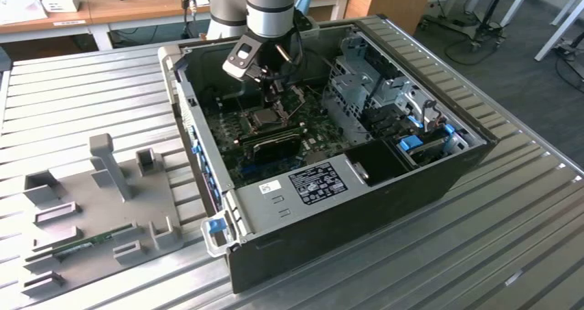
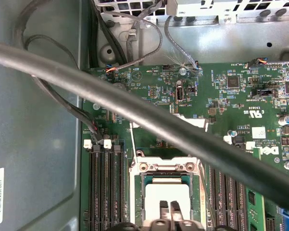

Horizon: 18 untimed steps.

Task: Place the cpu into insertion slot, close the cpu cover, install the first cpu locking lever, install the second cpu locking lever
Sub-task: 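Place the cpu into insertion slot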

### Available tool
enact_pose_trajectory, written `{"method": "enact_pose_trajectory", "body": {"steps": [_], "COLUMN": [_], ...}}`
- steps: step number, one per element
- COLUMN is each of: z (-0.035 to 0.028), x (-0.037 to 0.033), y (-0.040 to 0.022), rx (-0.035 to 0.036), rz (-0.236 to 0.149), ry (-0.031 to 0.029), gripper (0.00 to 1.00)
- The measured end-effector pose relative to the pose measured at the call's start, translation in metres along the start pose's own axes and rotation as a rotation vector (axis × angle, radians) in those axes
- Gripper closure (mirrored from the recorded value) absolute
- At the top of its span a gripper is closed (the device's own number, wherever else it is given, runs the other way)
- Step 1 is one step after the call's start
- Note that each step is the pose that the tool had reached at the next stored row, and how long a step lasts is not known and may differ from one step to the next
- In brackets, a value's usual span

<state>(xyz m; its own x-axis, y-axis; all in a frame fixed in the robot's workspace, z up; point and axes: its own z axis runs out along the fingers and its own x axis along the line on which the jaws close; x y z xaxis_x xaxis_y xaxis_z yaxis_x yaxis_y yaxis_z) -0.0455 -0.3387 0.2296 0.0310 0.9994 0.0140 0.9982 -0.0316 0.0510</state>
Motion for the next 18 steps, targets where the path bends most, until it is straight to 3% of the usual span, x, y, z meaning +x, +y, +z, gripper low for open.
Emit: {"method": "enact_pose_trajectory", "body": {"steps": [2,3,18], "z": [-0.0001,-0.0001,-0.0029], "x": [0.0000,0.0000,-0.0004], "y": [0.0000,0.0000,0.0001], "rx": [0.0000,0.0001,0.0001], "rz": [0.000,0.000,0.000], "ry": [0.0000,0.0000,0.0000], "gripper": [0.84,0.89,0.89]}}
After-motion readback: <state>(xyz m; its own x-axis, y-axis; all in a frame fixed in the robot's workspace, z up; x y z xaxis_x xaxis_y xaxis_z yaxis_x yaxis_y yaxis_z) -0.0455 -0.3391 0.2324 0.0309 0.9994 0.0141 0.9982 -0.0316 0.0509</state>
